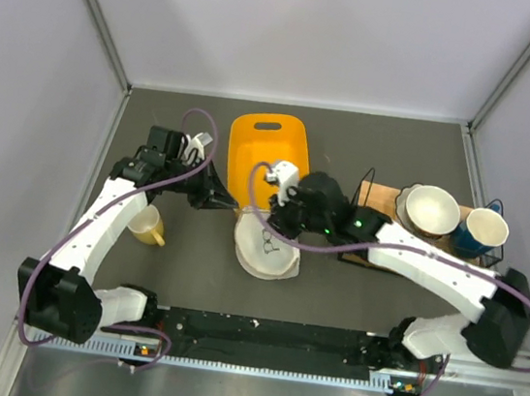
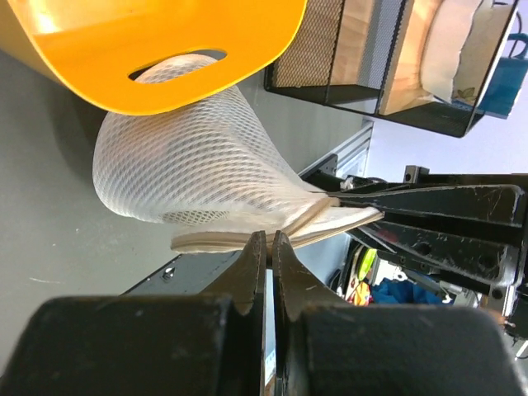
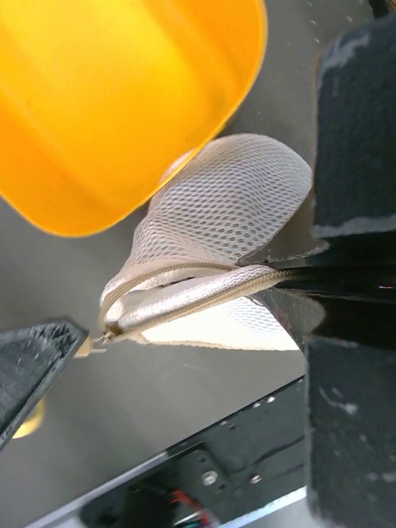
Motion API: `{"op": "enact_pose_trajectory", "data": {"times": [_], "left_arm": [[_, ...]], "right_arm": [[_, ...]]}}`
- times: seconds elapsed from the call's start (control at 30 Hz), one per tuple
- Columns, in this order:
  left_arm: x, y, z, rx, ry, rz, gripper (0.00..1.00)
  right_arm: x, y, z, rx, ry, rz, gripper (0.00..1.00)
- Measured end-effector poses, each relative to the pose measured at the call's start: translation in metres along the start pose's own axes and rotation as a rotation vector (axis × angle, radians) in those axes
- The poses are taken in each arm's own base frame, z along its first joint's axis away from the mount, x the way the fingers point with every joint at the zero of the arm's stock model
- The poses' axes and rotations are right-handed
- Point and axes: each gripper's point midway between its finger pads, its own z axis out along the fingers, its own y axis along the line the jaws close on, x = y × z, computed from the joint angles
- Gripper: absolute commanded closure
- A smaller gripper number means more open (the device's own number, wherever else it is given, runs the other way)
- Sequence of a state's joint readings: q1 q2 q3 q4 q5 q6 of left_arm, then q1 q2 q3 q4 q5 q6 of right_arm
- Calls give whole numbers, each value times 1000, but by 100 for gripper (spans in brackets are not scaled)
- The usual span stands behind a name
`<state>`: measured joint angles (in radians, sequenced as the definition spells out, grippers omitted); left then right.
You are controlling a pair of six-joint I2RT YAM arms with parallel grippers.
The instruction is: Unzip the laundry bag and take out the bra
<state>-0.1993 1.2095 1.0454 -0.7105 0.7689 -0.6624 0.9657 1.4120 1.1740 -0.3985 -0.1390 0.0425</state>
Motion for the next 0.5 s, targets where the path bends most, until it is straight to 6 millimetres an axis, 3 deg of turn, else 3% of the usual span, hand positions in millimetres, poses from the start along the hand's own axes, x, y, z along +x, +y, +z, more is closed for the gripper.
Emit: {"op": "enact_pose_trajectory", "data": {"times": [0.13,0.17,0.23,0.27,0.33,0.37,0.5], "left_arm": [[-1,-7,-2,20,0,-3,100],[-1,-8,-1,25,2,-9,100],[0,-7,0,29,10,-17,100],[0,-5,2,29,13,-21,100],[2,2,5,16,20,-38,100],[2,5,6,9,22,-45,100],[2,8,8,4,30,-39,100]], "right_arm": [[-4,-6,-27,64,-215,197,100],[-1,-7,-33,71,-269,261,91],[2,-7,-36,67,-335,351,60],[6,-8,-35,65,-348,389,36],[13,-10,-30,73,-335,435,20],[14,-11,-29,77,-332,438,16],[10,-15,-30,101,-285,327,15]]}}
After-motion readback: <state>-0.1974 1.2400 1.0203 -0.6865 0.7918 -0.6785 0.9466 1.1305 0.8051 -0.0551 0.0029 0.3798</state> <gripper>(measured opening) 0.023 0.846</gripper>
